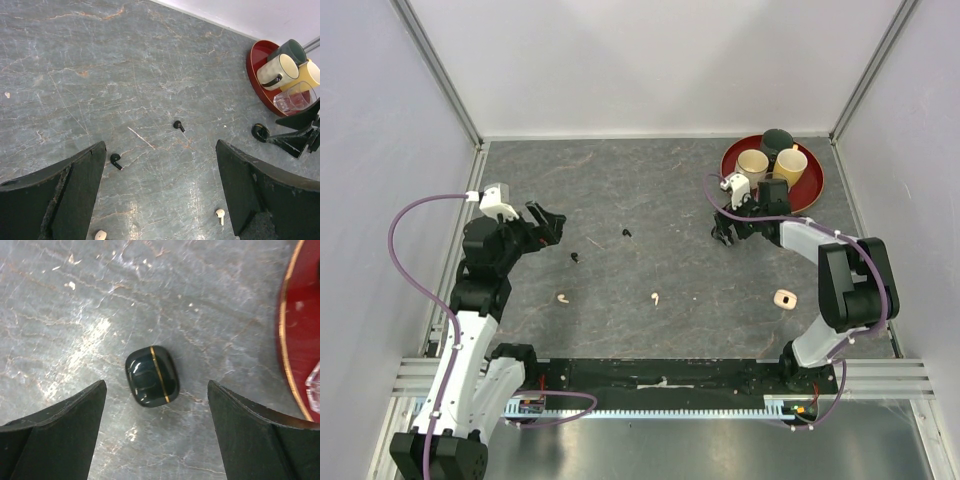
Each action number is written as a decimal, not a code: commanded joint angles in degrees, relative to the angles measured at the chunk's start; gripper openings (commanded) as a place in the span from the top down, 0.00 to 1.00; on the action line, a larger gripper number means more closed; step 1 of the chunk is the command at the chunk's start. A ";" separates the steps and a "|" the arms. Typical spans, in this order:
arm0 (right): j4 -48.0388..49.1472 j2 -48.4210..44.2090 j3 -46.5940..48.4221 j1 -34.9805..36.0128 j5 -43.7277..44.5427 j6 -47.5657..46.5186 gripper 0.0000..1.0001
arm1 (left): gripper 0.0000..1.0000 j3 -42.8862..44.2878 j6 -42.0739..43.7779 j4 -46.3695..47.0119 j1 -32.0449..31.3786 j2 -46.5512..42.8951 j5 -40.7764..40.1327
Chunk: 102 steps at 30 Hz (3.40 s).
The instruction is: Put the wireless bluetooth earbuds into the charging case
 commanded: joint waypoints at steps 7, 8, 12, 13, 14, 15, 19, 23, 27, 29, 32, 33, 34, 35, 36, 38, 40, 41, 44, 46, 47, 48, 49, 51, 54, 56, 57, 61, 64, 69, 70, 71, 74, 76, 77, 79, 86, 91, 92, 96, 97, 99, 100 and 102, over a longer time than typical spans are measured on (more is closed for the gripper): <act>-4.74 3.84 2.30 -0.30 -4.02 -4.67 0.13 | 0.03 0.04 1.45 1.97 0.26 -0.93 0.85; -4.83 4.11 2.83 -0.30 -3.14 -4.32 0.14 | 0.03 0.04 1.45 1.96 0.35 -0.93 0.68; -4.13 6.22 4.94 -0.30 -1.37 -0.98 0.19 | 0.03 0.04 1.10 1.96 0.26 -0.76 0.42; -3.86 6.31 5.11 -0.30 -1.46 -0.81 0.20 | 0.03 0.13 1.01 2.05 0.26 -0.76 0.59; -3.95 6.31 5.29 -0.30 -0.93 -0.72 0.22 | 0.03 0.13 1.01 1.96 0.26 -0.84 0.59; -3.77 6.31 5.20 -0.30 -0.67 -0.63 0.23 | 0.03 0.04 1.09 1.96 0.26 -0.85 0.59; -3.77 6.57 5.12 -0.47 -0.84 -0.72 0.27 | 0.03 0.13 1.01 1.88 0.26 -0.93 0.33; -3.68 6.49 5.03 -0.30 -1.10 -0.63 0.29 | 0.03 0.04 0.92 1.79 0.26 -0.93 0.41; -3.86 6.57 5.20 -0.30 -2.16 -0.10 0.29 | 0.03 0.04 0.74 1.79 0.26 -0.93 0.24; -4.03 6.84 5.38 0.23 -2.69 0.25 0.29 | 0.02 0.04 0.66 1.88 0.26 -0.93 0.15; -4.82 7.28 5.99 0.49 -0.76 0.95 0.30 | 0.03 0.04 0.65 1.79 0.26 -0.85 0.33; -5.52 7.45 6.17 0.49 -0.67 0.87 0.30 | 0.02 -0.05 0.66 1.79 0.26 -1.02 0.24; -5.62 7.54 6.43 0.49 -0.75 0.95 0.31 | 0.02 0.04 0.66 1.70 0.26 -0.93 0.33; -5.79 7.80 6.52 0.49 -0.75 1.13 0.31 | 0.02 0.04 0.66 1.70 0.26 -0.85 0.24; -5.71 7.81 6.61 0.58 -0.75 1.04 0.32 | 0.02 -0.05 0.66 1.79 0.26 -0.85 0.41; -5.79 8.07 6.70 0.67 -0.58 1.04 0.33 | 0.02 -0.05 0.57 1.79 0.26 -0.84 0.59; -5.88 8.24 6.87 0.93 -0.66 1.04 0.35 | 0.02 0.04 0.31 1.79 0.26 -0.67 0.94; -5.79 8.51 6.87 1.02 -0.67 1.04 0.35 | 0.02 0.22 0.22 1.79 0.26 -0.67 0.94; -6.23 8.95 7.14 1.63 -0.14 0.87 0.35 | 0.02 0.30 -0.05 1.79 0.35 -0.41 1.38; -6.50 9.04 7.22 1.98 0.91 0.69 0.32 | 0.02 0.22 -0.22 1.79 0.26 -0.32 1.56; -6.67 9.12 7.23 2.07 1.18 0.60 0.33 | 0.02 0.30 -0.22 1.79 0.26 -0.23 1.56; -6.50 9.12 7.23 2.07 1.35 0.60 0.35 | 0.02 0.22 -0.22 1.79 0.26 -0.23 1.73; -6.58 9.12 7.23 2.16 1.53 0.69 0.36 | 0.02 0.30 -0.22 1.79 0.26 -0.23 1.73; -6.76 9.04 7.31 2.16 1.71 0.69 0.39 | 0.02 0.30 -0.22 1.79 0.26 -0.23 1.82; -6.85 8.77 7.31 2.25 3.37 0.60 0.43 | 0.02 0.39 -0.14 1.53 0.26 -0.23 2.26; -6.94 8.34 6.96 2.25 4.95 0.25 0.44 | 0.02 0.57 0.13 1.44 0.26 -0.32 2.61; -7.02 8.25 6.87 2.25 5.48 0.08 0.44 | 0.02 0.66 0.22 1.35 0.26 -0.23 2.87; -7.82 7.46 6.79 2.25 5.57 -0.28 0.40 | 0.02 0.74 0.39 1.35 0.26 -0.14 3.75; -7.90 6.66 6.44 2.25 5.75 -0.54 0.49 | 0.02 1.01 0.57 1.44 0.26 0.21 4.89; -8.08 5.61 6.79 2.51 4.26 0.60 0.68 | 0.02 1.80 1.09 1.17 0.35 1.70 9.11; -7.99 4.48 6.70 2.95 4.26 0.69 0.69 | 0.02 1.97 1.36 1.17 0.35 2.23 9.81; -7.99 3.68 6.70 3.30 4.17 0.86 0.70 | 0.02 2.06 1.45 1.09 0.43 2.58 11.56; -7.82 0.08 6.96 5.58 3.55 1.66 0.73 | 0.02 2.15 1.53 2.22 0.35 3.98 15.95; -7.82 -3.16 7.31 8.39 2.41 2.09 0.76 | 0.02 2.06 1.36 2.75 0.35 4.86 18.25; -7.73 -4.22 7.23 9.62 2.06 2.27 0.78 | 0.02 2.06 1.18 3.19 0.35 5.74 19.82; -7.55 -8.25 6.26 13.57 2.06 2.18 0.82 | 0.02 2.06 0.75 3.72 0.35 6.80 21.59; 0.43 -19.34 1.16 25.61 6.00 5.70 0.81 | 0.02 2.50 -2.68 7.06 0.17 12.95 31.25; 4.40 -24.44 -2.53 35.20 10.83 2.89 0.81 | 0.02 2.85 -6.99 10.48 -2.72 15.24 33.91; 5.53 -24.89 -2.88 36.08 11.63 2.97 0.81 | 0.02 3.12 -6.99 10.49 -5.69 15.33 32.25; 7.65 -25.86 -3.85 39.68 13.83 3.94 0.82 | 0.02 2.77 -7.95 12.68 -10.90 15.06 29.24; 8.00 -25.77 -3.85 40.04 14.01 4.12 0.82 | 0.03 2.42 -9.09 14.34 -11.51 15.24 29.50; 8.18 -25.42 -3.41 40.83 14.45 4.64 0.82 | 0.04 1.89 -9.89 16.64 -13.01 15.50 30.91; 8.18 -24.98 -3.41 41.44 14.28 4.99 0.82 | 0.05 1.89 -9.89 16.82 -13.62 15.59 31.17; 8.53 -24.72 -3.23 41.97 14.36 5.35 0.82 | 0.06 1.45 -9.37 17.17 -15.20 15.77 31.26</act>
